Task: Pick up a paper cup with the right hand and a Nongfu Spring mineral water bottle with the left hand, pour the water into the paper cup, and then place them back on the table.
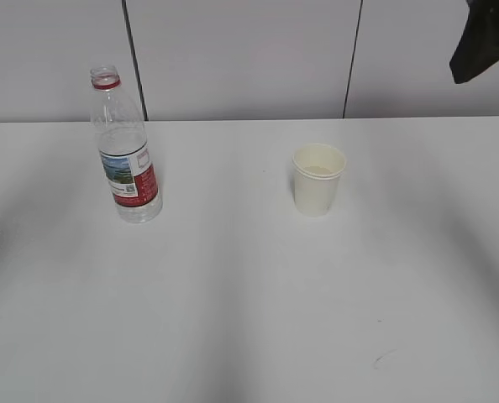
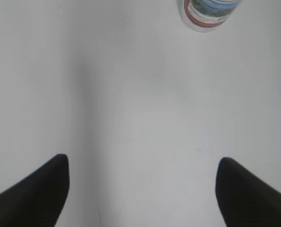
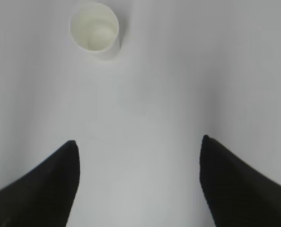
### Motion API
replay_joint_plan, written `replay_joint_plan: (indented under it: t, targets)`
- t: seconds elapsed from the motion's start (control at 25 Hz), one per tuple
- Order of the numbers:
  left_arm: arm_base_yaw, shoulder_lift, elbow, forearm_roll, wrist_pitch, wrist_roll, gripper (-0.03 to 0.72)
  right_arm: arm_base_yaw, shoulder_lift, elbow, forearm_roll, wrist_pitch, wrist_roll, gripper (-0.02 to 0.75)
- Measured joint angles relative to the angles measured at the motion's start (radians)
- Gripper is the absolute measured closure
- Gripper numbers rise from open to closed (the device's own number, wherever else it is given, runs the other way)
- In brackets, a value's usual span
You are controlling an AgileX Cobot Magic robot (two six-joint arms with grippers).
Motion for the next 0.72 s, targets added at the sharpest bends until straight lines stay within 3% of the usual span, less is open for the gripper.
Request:
replay_joint_plan:
  t: [0.36,0.72]
  targets:
    - [0.035,-0.037,0.019,-0.13,-0.001,-0.001,0.124,0.0,-0.011,0.004,0.012,0.011,-0.003,0.156]
    - [0.035,-0.421,0.294,-0.085,0.007,-0.001,0.124,0.0,-0.276,0.23,0.01,0.013,-0.017,0.156]
